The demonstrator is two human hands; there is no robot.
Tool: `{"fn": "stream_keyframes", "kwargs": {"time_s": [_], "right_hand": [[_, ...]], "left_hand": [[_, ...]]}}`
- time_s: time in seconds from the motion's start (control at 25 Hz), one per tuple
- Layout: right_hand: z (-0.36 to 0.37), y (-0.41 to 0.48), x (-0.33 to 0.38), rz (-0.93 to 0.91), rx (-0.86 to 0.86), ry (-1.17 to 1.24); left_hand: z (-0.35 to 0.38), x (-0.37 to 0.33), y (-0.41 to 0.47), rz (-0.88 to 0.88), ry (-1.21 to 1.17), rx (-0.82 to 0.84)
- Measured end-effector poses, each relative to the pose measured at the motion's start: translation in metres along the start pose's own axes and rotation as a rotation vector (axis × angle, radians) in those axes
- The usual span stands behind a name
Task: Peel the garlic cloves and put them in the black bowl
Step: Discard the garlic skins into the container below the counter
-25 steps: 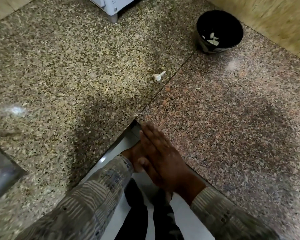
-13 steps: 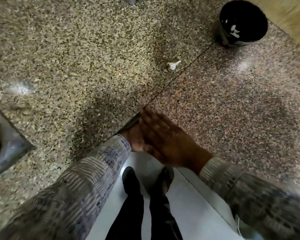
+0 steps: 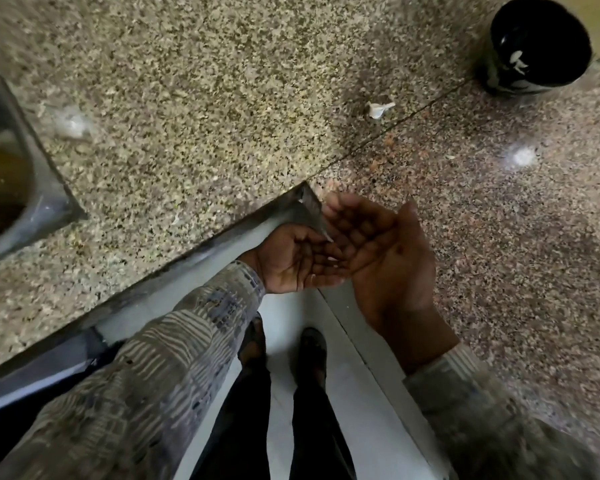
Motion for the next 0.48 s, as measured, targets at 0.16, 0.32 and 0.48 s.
{"fn": "stream_keyframes", "kwargs": {"time_s": [0.16,0.32,0.48], "right_hand": [[0.004,-0.001,-0.023,0.200,-0.059,0.087],[0.019,-0.008,-0.070,0.333,-0.030,0.102],[0.035,-0.026,-0.152,0.505,0.001,-0.024]], "left_hand": [[-0.024,0.024,-0.023,0.066,-0.147,0.010],[-0.077,0.064,-0.061,0.211,-0.362,-0.074],[-0.145,0.111,-0.110,0.319,-0.604,-0.118]]}}
Point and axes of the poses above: each hand's wrist, its own y-axis towards the middle knuckle, its own z-axis out of the palm, x = y × z, the point moved 5 cm from there along y, towards the middle knuckle, and after that the axes turned 13 degrees about -x, right-handed, at the moved point
